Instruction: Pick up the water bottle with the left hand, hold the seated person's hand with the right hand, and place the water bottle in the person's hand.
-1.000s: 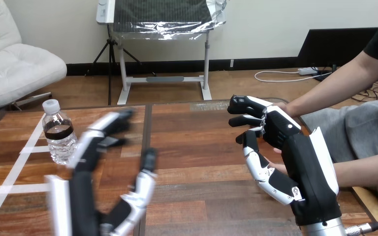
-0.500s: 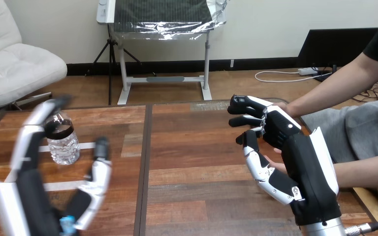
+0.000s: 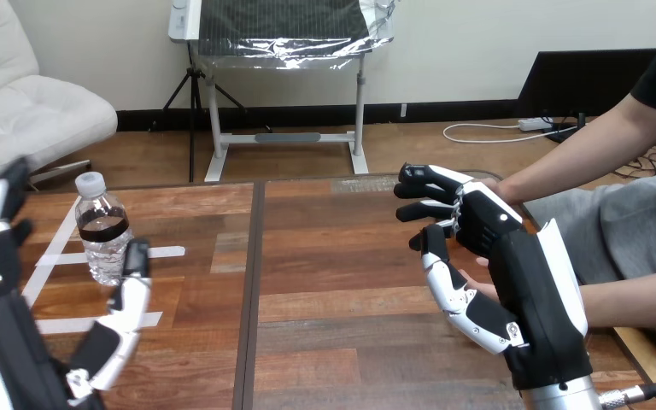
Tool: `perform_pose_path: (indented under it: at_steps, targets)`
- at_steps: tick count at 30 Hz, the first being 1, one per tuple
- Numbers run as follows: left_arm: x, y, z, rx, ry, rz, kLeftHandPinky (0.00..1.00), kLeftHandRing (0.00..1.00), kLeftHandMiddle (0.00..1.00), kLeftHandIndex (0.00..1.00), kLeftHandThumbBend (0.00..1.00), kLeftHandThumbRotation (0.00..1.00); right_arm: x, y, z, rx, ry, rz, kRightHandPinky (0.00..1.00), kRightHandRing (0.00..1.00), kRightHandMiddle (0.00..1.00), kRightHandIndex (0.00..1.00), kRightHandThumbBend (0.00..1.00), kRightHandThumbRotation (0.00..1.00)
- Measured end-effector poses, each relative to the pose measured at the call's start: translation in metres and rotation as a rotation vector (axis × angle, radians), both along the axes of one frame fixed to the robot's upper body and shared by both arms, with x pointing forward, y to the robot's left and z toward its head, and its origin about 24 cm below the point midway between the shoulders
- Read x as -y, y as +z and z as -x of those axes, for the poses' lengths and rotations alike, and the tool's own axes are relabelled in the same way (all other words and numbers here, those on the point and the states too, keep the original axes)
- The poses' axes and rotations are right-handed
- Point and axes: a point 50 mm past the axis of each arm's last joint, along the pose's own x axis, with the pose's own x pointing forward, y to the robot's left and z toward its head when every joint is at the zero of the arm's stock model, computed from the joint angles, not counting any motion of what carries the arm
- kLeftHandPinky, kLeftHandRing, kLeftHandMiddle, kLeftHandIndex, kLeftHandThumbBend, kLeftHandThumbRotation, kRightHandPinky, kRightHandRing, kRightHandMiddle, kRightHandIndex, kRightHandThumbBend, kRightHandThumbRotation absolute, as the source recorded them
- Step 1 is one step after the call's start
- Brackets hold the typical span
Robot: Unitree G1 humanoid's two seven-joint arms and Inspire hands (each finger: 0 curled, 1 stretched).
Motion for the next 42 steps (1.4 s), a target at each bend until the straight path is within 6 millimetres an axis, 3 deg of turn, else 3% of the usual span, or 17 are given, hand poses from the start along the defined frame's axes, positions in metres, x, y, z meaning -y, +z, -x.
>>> perform_pose_path:
  at_steps: [25,34,42]
  targets:
    - [-0.033,-0.022,-0.049,-0.146,0.111,-0.006,0.90,0.92,0.93,0.92,0.74,0.35,-0.002,0.005,-0.004,0.025,0.010,0.006,0.49,0.64,0.72,0.75,0.07,0.00]
    - [-0.044,-0.027,-0.069,-0.245,0.088,-0.011,0.88,0.93,0.94,0.93,0.82,0.43,-0.002,0.005,-0.004,0.025,0.010,0.005,0.49,0.64,0.72,0.76,0.06,0.00]
    - [-0.052,-0.029,-0.084,-0.325,0.068,-0.023,0.86,0.92,0.93,0.92,0.84,0.44,-0.002,0.005,-0.004,0.025,0.012,0.004,0.50,0.65,0.73,0.76,0.06,0.00]
